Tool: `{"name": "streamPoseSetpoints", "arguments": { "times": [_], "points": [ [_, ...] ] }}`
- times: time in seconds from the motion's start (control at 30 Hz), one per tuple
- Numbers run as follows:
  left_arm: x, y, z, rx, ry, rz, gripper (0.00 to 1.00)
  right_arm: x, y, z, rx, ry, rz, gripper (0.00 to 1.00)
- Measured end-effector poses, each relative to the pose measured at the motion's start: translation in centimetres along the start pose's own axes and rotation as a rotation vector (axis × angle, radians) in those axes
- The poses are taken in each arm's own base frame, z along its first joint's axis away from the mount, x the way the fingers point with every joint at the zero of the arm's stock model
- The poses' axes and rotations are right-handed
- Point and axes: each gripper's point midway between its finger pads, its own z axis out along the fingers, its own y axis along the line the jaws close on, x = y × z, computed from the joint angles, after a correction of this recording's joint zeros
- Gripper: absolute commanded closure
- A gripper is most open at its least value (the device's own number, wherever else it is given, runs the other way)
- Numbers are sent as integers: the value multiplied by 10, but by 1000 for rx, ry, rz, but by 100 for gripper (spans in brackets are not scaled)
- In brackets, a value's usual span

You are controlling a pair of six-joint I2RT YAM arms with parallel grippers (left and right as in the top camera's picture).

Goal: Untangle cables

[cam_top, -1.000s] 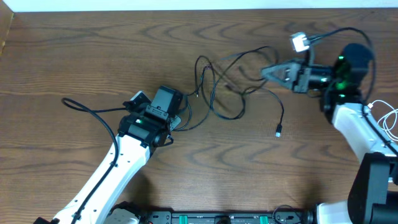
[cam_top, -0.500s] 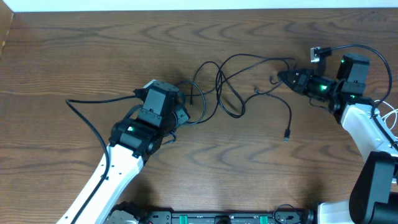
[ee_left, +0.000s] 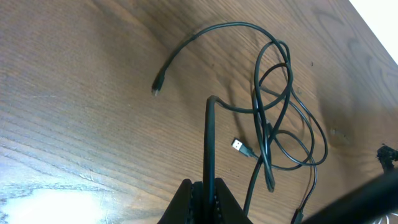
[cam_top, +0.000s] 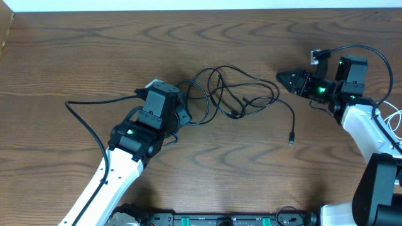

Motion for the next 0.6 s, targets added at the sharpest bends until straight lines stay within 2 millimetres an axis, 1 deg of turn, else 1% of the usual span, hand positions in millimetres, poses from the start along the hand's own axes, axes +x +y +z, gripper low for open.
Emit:
{"name": "streamPoseSetpoints", "arguments": {
  "times": [0.13, 0.17, 0.23, 0.37, 0.47, 0.6],
  "points": [
    [0, 0, 0, 0, 0, 0, 92, 23, 18, 12, -52, 86, -2, 37],
    [0, 0, 0, 0, 0, 0, 92, 31, 23, 16, -62, 117, -11, 31],
    [0, 0, 0, 0, 0, 0, 92, 54, 36, 25, -83, 193, -41, 21],
    [0, 0, 0, 0, 0, 0, 92, 102, 59, 38, -126, 347, -133, 18],
    [0, 0, 0, 0, 1, 0, 92, 124, 66, 42, -138, 414, -202, 14],
    [0, 0, 0, 0, 1, 0, 92, 138, 63, 51, -85, 442, -321, 12]
  ]
}}
